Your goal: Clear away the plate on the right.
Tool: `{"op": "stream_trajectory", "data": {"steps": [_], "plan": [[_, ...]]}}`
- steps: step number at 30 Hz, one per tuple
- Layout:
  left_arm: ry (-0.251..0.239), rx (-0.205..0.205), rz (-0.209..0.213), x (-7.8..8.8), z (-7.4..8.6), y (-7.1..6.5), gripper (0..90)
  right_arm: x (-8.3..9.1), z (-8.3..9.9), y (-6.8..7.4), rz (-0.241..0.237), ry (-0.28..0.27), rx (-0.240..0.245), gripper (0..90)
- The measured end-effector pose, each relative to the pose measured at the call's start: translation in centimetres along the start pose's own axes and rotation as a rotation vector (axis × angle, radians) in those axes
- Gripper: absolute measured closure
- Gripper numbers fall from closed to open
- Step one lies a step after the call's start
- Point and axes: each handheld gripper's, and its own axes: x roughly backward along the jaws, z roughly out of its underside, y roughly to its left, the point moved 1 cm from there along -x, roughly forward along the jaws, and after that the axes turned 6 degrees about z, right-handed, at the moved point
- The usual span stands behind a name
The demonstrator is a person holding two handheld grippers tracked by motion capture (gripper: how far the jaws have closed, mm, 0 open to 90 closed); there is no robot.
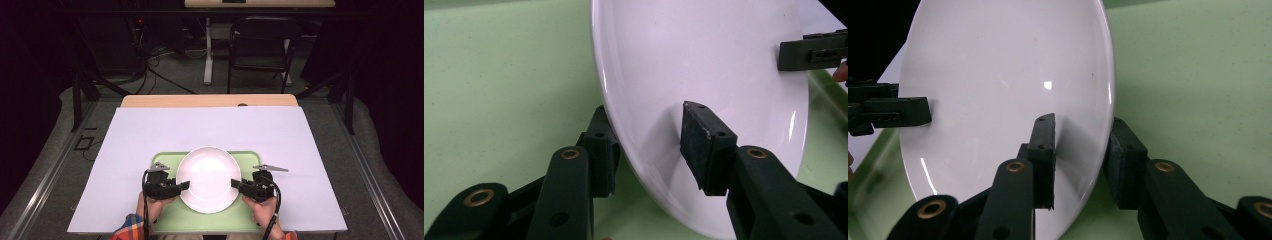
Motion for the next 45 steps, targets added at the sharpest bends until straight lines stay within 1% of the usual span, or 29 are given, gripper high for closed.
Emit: {"op": "stream_trajectory", "data": {"steps": [5, 7, 9, 11, 15, 16, 19, 21, 23, 25, 27, 28, 29, 30, 32, 34, 36, 37, 38, 39, 41, 42, 43, 44, 45], "plan": [[0.016, 0.012, -0.013, -0.2, 0.1, 0.2, 57.3, -0.3, 0.1, 0.0, 0.007, 0.01, 0.013, 66.3], [0.015, 0.013, -0.019, -0.3, 0.2, 0.1, 56.6, -0.4, 0.2, 0.1, 0.014, 0.01, 0.018, 65.6], [0.021, 0.004, -0.035, -0.3, 0.2, 0.0, 55.9, -0.4, 0.2, 0.2, 0.021, 0.009, 0.025, 64.7], [0.024, 0.004, -0.043, -0.4, 0.2, 0.0, 54.8, -0.5, 0.2, 0.3, 0.028, 0.006, 0.043, 63.9], [0.047, -0.002, -0.078, -0.6, 0.4, 0.1, 52.8, -0.6, 0.3, 0.4, 0.036, 0.018, 0.057, 61.9], [0.051, -0.004, -0.088, -0.7, 0.4, 0.1, 52.8, -0.6, 0.3, 0.4, 0.039, 0.02, 0.058, 61.4], [0.061, -0.038, -0.126, -0.7, 0.4, -0.1, 54.0, -0.7, 0.3, 0.3, 0.049, 0.02, 0.062, 60.3], [0.064, -0.048, -0.132, -0.8, 0.4, -0.2, 53.7, -0.6, 0.2, 0.3, 0.057, 0.023, 0.07, 59.4], [0.067, -0.055, -0.127, -0.8, 0.4, -0.2, 52.2, -0.6, 0.2, 0.4, 0.06, 0.028, 0.083, 57.4], [0.067, -0.059, -0.125, -0.8, 0.5, -0.3, 50.0, -0.6, 0.2, 0.7, 0.073, 0.029, 0.125, 52.1], [0.069, -0.065, -0.118, -0.9, 0.5, -0.3, 45.5, -0.6, 0.2, 1.0, 0.08, 0.033, 0.158, 42.3], [0.069, -0.069, -0.115, -0.9, 0.5, -0.3, 41.6, -0.6, 0.3, 1.1, 0.083, 0.035, 0.168, 33.8], [0.067, -0.069, -0.115, -0.9, 0.5, -0.4, 39.7, -0.6, 0.2, 1.1, 0.102, 0.029, 0.193, 31.5], [0.068, -0.07, -0.114, -0.9, 0.5, -0.4, 37.1, -0.6, 0.2, 1.1, 0.106, 0.026, 0.201, 30.2], [0.066, -0.069, -0.107, -0.8, 0.5, -0.3, 32.6, -0.3, 0.1, 1.1, 0.089, 0.016, 0.205, 26.8], [0.056, -0.075, -0.105, -0.6, 0.4, -0.2, 27.9, 0.0, -0.1, 1.2, 0.089, -0.003, 0.231, 23.0], [0.051, -0.091, -0.098, -0.3, 0.3, -0.2, 24.8, 0.4, -0.3, 1.3, 0.084, -0.02, 0.256, 20.2], [0.042, -0.089, -0.105, -0.2, 0.3, -0.3, 22.8, 0.6, -0.4, 1.4, 0.076, -0.028, 0.276, 18.0], [0.04, -0.094, -0.106, 0.0, 0.3, -0.3, 20.9, 0.9, -0.5, 1.4, 0.071, -0.035, 0.286, 15.7], [0.041, -0.097, -0.117, 0.2, 0.2, -0.4, 18.3, 1.0, -0.6, 1.5, 0.06, -0.046, 0.303, 14.5], [0.028, -0.099, -0.118, 0.5, 0.2, -0.4, 14.8, 1.5, -0.8, 1.5, 0.047, -0.06, 0.332, 11.3], [0.019, -0.107, -0.119, 0.8, 0.1, -0.5, 13.4, 1.6, -0.8, 1.5, 0.04, -0.069, 0.341, 9.4], [0.019, -0.118, -0.123, 1.1, 0.1, -0.6, 11.0, 1.9, -0.9, 1.5, 0.036, -0.074, 0.364, 6.7], [0.006, -0.13, -0.124, 1.3, 0.0, -0.6, 8.9, 2.1, -1.0, 1.5, 0.031, -0.082, 0.382, 4.1], [-0.006, -0.147, -0.119, 1.9, -0.1, -0.7, 8.0, 2.3, -1.1, 1.5, 0.028, -0.085, 0.395, 0.5]]}}
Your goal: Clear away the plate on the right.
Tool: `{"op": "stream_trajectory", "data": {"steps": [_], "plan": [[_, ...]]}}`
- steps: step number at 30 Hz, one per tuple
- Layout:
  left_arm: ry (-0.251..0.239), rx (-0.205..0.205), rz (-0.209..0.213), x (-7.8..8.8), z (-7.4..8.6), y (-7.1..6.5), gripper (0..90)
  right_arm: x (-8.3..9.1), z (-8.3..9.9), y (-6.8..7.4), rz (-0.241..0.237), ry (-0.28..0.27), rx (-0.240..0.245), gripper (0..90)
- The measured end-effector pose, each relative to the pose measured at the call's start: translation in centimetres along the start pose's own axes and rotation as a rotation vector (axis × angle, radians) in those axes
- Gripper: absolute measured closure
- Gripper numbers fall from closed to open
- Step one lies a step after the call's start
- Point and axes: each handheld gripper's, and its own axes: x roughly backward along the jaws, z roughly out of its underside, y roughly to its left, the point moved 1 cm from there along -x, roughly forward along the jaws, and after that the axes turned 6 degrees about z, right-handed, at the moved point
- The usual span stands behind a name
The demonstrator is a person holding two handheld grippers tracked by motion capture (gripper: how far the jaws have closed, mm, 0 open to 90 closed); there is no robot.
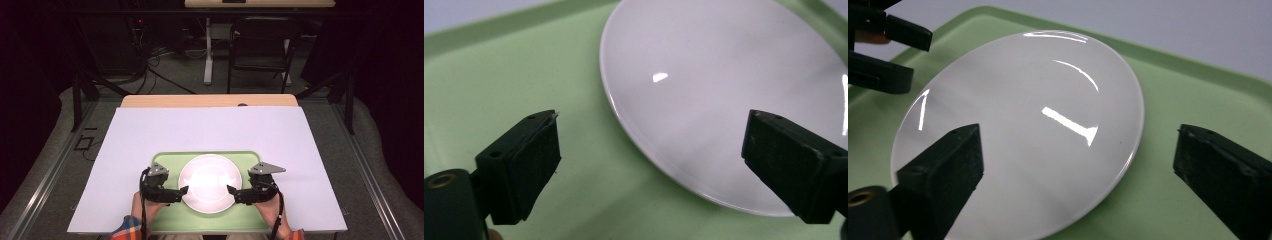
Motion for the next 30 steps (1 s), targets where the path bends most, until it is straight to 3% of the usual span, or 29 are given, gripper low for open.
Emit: {"op": "stream_trajectory", "data": {"steps": [1, 4, 7, 11, 15, 21, 30], "plan": [[-0.01, -0.008, -0.001, 0.3, -0.1, -0.1, 6.7, 0.4, -0.1, -0.1, -0.008, -0.008, 0.029, 0.0], [-0.043, -0.066, -0.002, 1.5, -0.3, -0.2, 4.0, 1.3, -0.2, -0.4, -0.01, -0.046, 0.059, 0.0], [-0.07, -0.091, 0.0, 2.5, -0.4, -0.2, 1.3, 2.3, -0.4, -0.8, -0.017, -0.09, 0.085, 0.0], [-0.114, -0.11, 0.047, 3.6, -0.2, 0.1, 0.0, 3.6, -0.5, -1.3, -0.031, -0.144, 0.135, 0.0], [-0.182, -0.18, 0.075, 5.0, 0.3, 0.1, 0.0, 4.9, -0.7, -1.7, -0.018, -0.197, 0.176, 0.0], [-0.248, -0.269, 0.085, 6.9, 1.6, 0.5, 0.0, 6.3, -0.7, -2.0, -0.06, -0.255, 0.231, 0.0], [-0.274, -0.299, 0.079, 8.7, 3.2, 1.4, 0.0, 9.0, 0.5, -3.1, -0.083, -0.314, 0.248, 0.0]]}}
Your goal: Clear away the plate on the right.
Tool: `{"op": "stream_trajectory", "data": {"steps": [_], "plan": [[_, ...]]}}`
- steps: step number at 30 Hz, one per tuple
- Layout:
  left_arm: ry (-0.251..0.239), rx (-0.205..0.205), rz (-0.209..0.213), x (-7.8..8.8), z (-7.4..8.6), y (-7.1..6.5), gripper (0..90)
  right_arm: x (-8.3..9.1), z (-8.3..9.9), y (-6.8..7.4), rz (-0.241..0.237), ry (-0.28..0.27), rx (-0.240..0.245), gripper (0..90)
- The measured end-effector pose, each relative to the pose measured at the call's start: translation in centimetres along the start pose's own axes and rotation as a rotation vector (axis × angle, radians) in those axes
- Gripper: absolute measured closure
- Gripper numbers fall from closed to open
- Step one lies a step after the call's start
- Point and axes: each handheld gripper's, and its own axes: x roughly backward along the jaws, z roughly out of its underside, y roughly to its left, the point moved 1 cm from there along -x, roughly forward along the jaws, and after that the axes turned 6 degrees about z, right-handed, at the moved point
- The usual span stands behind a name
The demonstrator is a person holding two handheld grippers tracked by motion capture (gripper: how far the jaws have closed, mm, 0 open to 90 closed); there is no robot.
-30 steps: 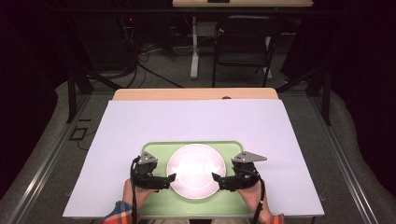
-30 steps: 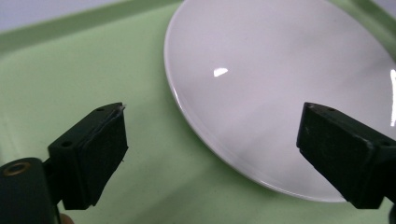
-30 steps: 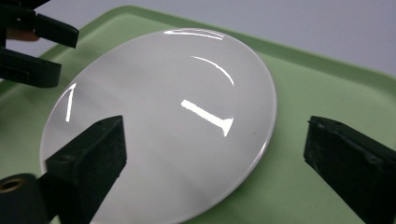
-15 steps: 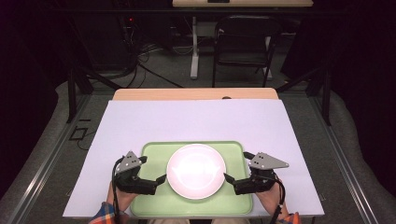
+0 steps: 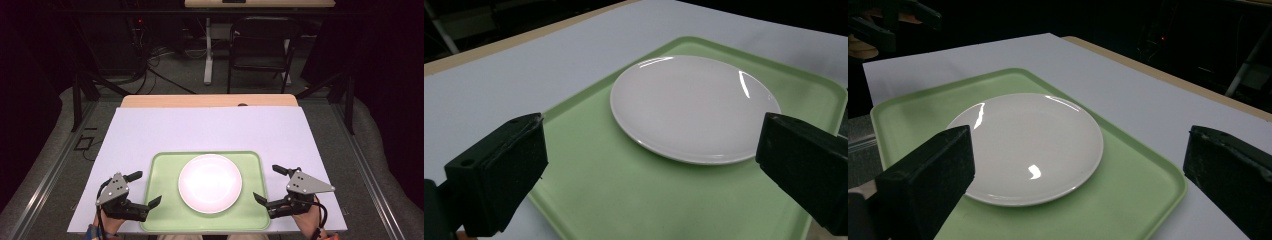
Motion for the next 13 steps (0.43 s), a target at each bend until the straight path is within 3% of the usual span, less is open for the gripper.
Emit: {"op": "stream_trajectory", "data": {"steps": [6, 9, 13], "plan": [[-0.001, -0.009, -0.019, 1.2, 1.0, 0.3, 0.0, 1.8, 1.3, -0.5, 0.017, 0.014, -0.008, 0.0], [-0.003, -0.002, -0.029, 1.7, 1.4, 0.6, 0.0, 2.6, 1.9, -0.6, 0.001, 0.045, -0.034, 0.0], [0.002, 0.002, -0.045, 2.3, 2.0, 0.9, 0.0, 3.6, 2.8, -1.2, 0.031, 0.068, -0.053, 0.0]]}}
